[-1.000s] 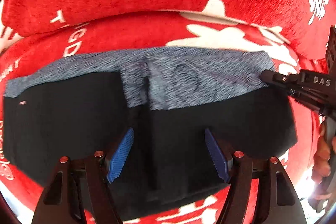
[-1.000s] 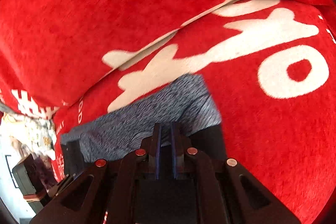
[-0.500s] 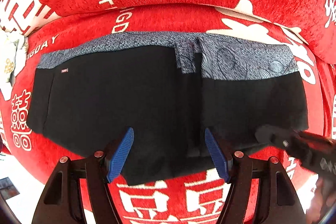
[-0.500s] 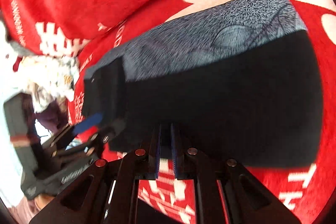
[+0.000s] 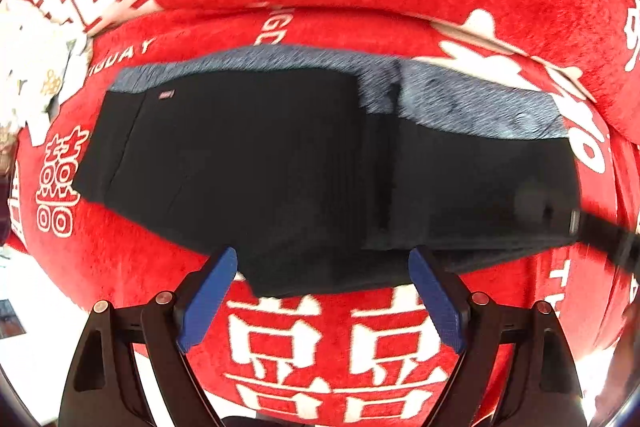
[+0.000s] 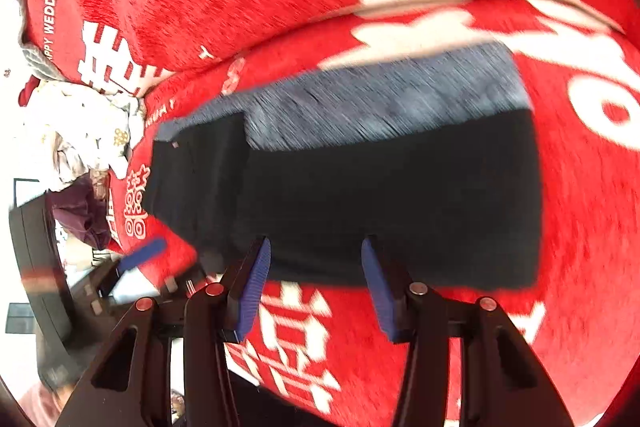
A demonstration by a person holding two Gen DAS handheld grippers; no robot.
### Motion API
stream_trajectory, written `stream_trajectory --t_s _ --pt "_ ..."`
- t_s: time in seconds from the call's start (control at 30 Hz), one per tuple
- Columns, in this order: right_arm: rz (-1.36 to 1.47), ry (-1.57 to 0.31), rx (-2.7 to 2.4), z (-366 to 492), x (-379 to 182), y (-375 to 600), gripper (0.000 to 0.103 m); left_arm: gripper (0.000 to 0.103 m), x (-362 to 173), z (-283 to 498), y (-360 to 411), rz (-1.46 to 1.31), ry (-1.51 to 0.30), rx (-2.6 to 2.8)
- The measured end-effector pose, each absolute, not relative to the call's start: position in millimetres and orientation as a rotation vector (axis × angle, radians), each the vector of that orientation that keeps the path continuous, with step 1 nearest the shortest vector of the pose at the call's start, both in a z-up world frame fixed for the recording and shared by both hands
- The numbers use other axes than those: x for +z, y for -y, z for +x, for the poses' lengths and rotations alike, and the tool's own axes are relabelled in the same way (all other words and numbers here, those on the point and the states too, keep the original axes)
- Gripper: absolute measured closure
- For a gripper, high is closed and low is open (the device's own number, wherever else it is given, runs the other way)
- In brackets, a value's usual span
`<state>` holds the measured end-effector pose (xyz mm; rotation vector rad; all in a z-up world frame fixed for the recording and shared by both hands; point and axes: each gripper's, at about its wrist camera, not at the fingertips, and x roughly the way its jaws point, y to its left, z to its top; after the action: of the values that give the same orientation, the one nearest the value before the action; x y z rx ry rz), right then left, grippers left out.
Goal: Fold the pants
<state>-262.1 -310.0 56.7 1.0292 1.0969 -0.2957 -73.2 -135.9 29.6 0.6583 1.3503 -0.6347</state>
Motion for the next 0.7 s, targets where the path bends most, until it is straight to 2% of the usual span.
stream_trajectory --t_s 0.23,0.27,0.3,0.33,0.37,0.47,0.7 --pt "1.029 -1.052 -0.387 -180 30 318 0.056 0.014 15 -41 105 0.706 -1.368 -0.712" --pt "1.024 -1.077 -0.410 -171 21 315 0.060 0.014 14 -32 97 0.710 -1.369 -0.723" --pt "1.005 -1.109 -0.441 -163 14 310 0.070 0.014 14 -25 91 0.712 -1.370 -0.728" --pt "0.983 -1.126 -0.469 -159 12 306 0.090 0.014 15 -15 83 0.711 -1.373 -0.737" --pt "0.964 -1.122 -0.493 -156 13 300 0.093 0.014 16 -9 78 0.707 -1.375 -0.745" --pt "0.955 -1.118 -0.528 -153 19 292 0.098 0.014 20 15 59 0.703 -1.363 -0.782" --pt "0.932 -1.240 -0.446 -125 15 252 0.098 0.014 11 62 31 0.672 -1.390 -0.759"
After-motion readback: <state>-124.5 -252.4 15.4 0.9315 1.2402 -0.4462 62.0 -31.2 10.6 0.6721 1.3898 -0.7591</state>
